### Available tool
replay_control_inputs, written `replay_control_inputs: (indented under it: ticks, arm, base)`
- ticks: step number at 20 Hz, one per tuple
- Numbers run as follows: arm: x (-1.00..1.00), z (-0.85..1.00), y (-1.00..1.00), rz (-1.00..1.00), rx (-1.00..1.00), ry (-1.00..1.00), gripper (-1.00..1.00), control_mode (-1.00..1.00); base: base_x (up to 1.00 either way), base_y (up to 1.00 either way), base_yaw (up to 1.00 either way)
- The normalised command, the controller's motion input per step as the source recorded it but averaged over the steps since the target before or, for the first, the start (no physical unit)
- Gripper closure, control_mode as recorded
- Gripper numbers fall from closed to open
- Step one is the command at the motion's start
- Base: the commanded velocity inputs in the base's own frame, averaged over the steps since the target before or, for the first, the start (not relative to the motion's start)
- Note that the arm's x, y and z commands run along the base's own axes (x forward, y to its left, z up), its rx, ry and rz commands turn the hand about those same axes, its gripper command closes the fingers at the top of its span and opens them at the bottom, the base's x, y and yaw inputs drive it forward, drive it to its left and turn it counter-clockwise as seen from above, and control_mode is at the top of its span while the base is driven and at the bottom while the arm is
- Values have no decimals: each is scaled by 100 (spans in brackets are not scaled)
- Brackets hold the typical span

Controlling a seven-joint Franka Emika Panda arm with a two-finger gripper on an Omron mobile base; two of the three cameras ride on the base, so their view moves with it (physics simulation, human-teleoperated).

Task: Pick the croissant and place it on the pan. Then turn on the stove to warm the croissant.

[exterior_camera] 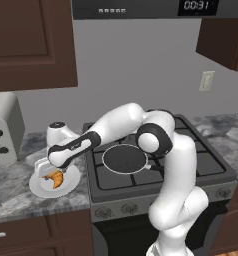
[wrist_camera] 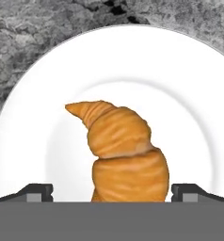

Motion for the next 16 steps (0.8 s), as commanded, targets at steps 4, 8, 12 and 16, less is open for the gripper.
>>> replay_control_inputs:
  ticks: [4, 8, 12, 16]
  arm:
    - [28, -15, 0, 0, 0, 0, -100, -100]
    - [48, -14, 0, 0, -2, 0, -100, -100]
    - [19, -33, 9, 0, -1, 2, -100, -100]
    - [0, -66, 52, 0, 0, 10, -100, -100]
  base:
    - [0, 0, 0]
    - [0, 0, 0]
    - [0, 0, 0]
    - [0, 0, 0]
